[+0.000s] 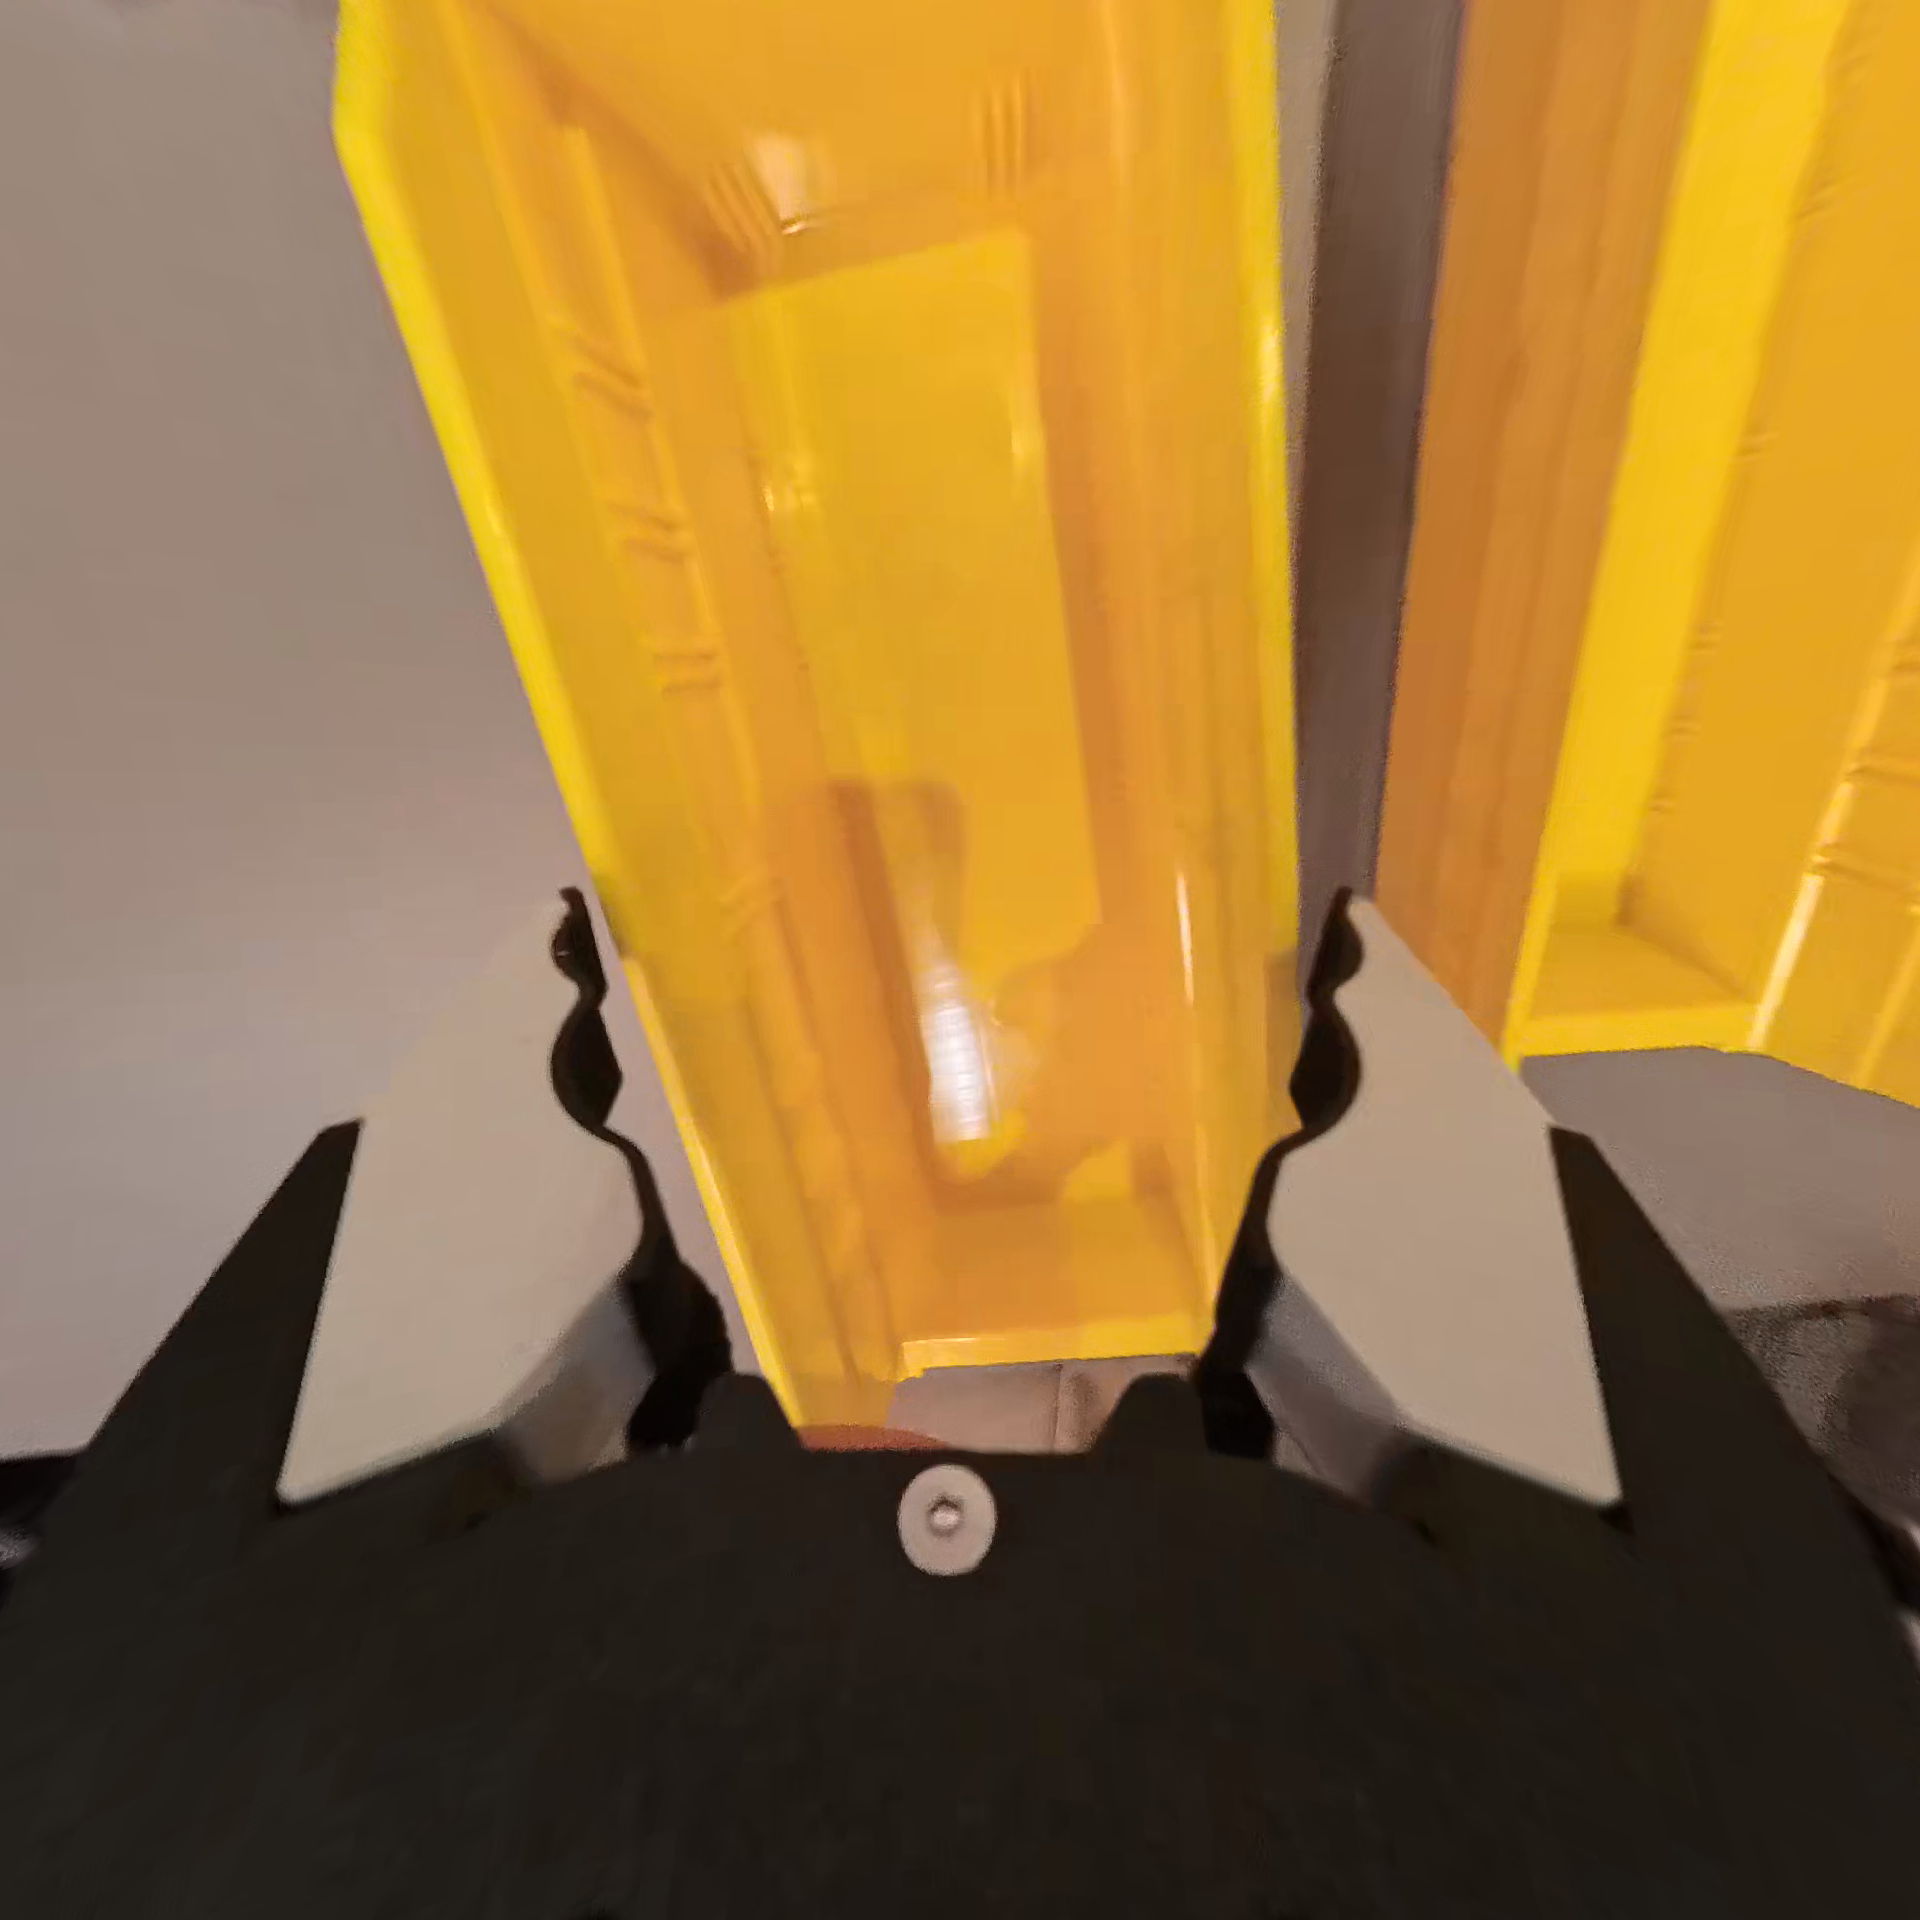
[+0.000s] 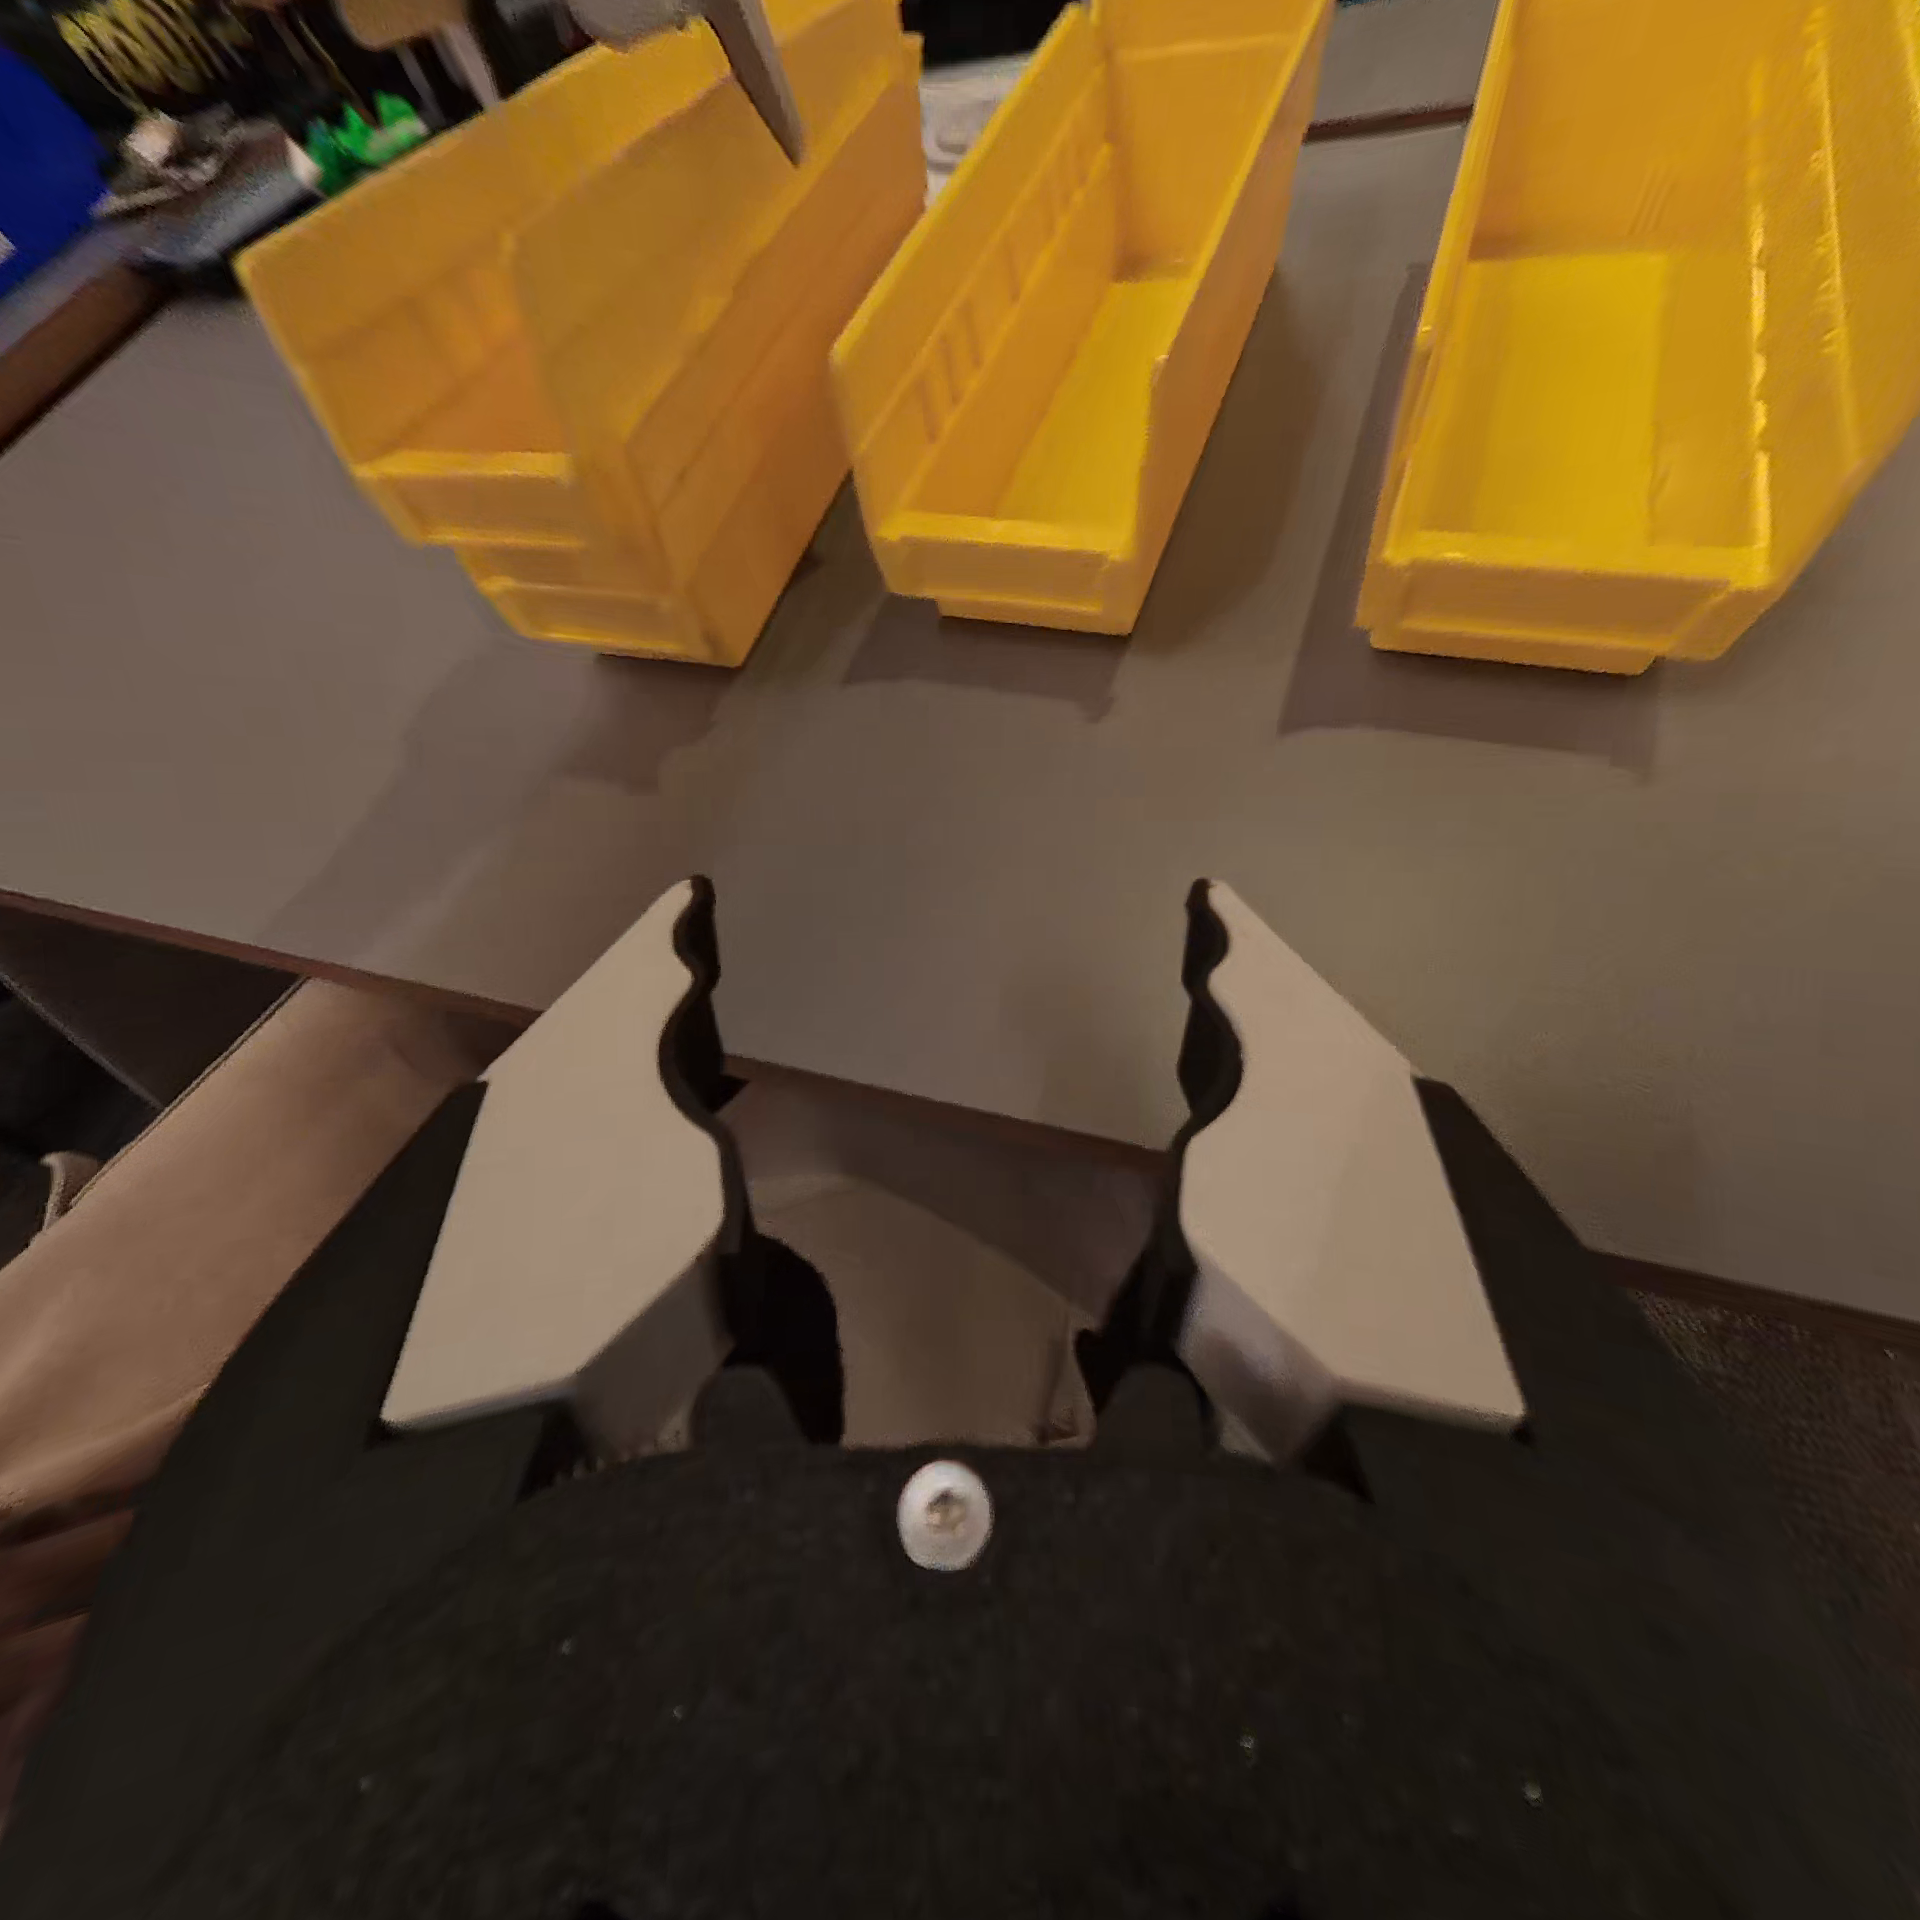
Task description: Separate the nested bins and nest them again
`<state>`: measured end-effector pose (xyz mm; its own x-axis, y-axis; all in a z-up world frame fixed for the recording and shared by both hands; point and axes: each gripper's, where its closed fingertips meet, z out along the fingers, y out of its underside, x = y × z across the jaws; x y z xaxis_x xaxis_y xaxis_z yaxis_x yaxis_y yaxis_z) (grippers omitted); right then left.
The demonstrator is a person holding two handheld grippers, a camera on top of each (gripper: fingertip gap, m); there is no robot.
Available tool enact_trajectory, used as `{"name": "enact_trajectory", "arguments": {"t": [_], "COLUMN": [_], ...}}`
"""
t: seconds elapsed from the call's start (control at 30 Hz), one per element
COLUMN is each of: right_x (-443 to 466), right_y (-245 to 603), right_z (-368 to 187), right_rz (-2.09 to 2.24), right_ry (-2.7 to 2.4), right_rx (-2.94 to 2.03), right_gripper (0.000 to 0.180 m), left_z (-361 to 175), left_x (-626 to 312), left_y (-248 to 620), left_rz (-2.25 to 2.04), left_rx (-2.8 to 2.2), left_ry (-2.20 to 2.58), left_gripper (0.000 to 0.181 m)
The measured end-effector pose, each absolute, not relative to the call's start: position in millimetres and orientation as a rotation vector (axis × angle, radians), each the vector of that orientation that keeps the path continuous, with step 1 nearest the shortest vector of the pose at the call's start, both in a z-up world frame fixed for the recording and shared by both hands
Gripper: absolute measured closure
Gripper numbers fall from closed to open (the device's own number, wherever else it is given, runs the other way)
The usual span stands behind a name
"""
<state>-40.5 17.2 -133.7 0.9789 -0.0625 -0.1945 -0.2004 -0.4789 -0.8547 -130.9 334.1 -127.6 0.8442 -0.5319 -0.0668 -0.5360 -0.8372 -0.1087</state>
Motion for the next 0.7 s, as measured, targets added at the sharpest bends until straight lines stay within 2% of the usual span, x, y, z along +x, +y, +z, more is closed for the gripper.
{"name": "enact_trajectory", "arguments": {"t": [0.1, 0.23, 0.43, 0.7], "right_x": [-61.8, -46.6, -46.9, -46.9], "right_y": [5.9, 0.4, 4.2, 12.5], "right_z": [-126.7, -128.0, -129.4, -131.4], "right_rz": [0.190, 0.013, 0.206, 0.172], "right_ry": [0.095, 0.022, 0.075, 0.038], "right_rx": [-2.012, -2.023, -1.984, -1.992], "right_gripper": [0.092, 0.094, 0.093, 0.092], "left_z": [-132.9, -131.3, -126.5, -92.5], "left_x": [-132.3, -131.1, -139.8, -139.8], "left_y": [333.6, 338.5, 337.6, 341.8], "left_rz": [0.132, 0.146, 0.168, 0.073], "left_rx": [-2.912, -2.901, -2.918, -2.891], "left_ry": [0.818, 0.809, 0.902, 0.852], "left_gripper": [0.052, 0.061, 0.077, 0.086]}}
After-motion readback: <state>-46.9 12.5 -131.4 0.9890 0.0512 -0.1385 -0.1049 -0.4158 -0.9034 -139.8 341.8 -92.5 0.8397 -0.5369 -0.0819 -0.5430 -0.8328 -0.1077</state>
